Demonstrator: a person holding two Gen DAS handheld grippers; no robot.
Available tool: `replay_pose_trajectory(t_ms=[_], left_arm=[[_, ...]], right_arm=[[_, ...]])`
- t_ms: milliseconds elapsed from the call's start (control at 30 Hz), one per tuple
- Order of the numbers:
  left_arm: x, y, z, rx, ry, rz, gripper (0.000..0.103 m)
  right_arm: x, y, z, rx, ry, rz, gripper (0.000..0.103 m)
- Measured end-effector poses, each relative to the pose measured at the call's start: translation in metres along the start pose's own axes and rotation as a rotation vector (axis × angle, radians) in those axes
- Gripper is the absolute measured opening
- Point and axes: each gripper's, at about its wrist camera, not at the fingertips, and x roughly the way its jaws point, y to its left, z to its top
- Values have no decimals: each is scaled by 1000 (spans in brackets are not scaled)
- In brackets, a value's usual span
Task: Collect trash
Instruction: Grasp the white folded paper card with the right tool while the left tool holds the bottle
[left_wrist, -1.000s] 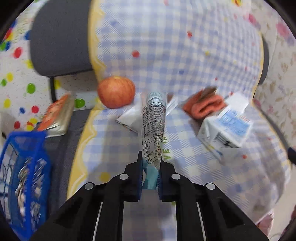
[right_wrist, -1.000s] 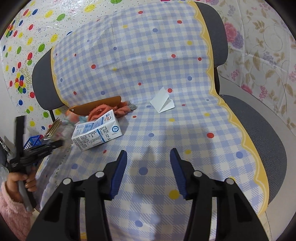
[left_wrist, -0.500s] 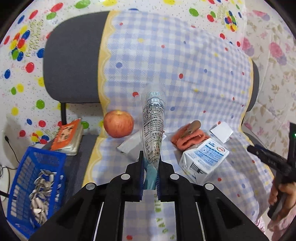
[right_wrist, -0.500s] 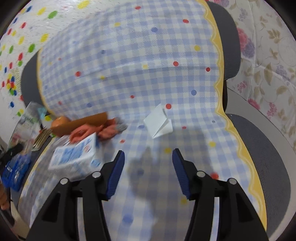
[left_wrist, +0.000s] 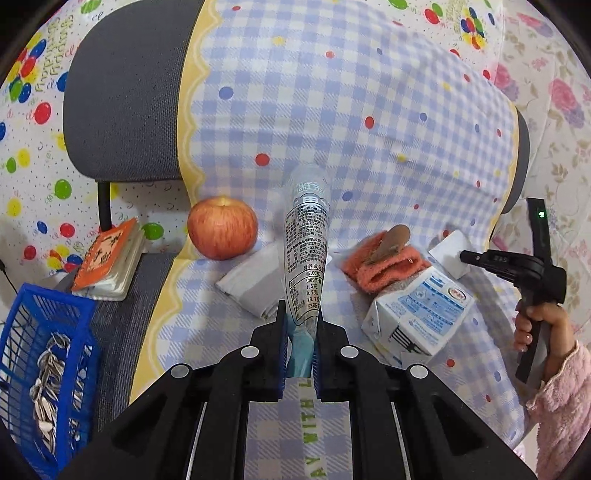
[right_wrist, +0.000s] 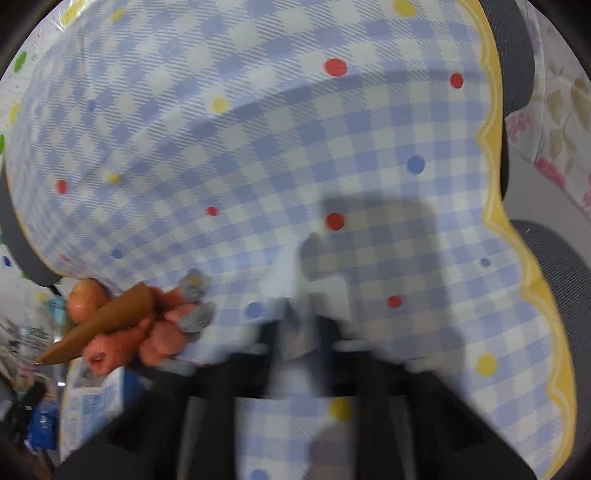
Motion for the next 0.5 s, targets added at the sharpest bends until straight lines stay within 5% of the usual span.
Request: replay_pose_trajectory(t_ms=[133, 500], left_arm=[[-16, -4, -9, 10, -11, -10, 12], [-79, -59, -65, 125, -17, -134, 12]], right_arm=[[-52, 25, -25, -70, -88, 58, 3], [-164, 67, -139, -192, -98, 101, 3]])
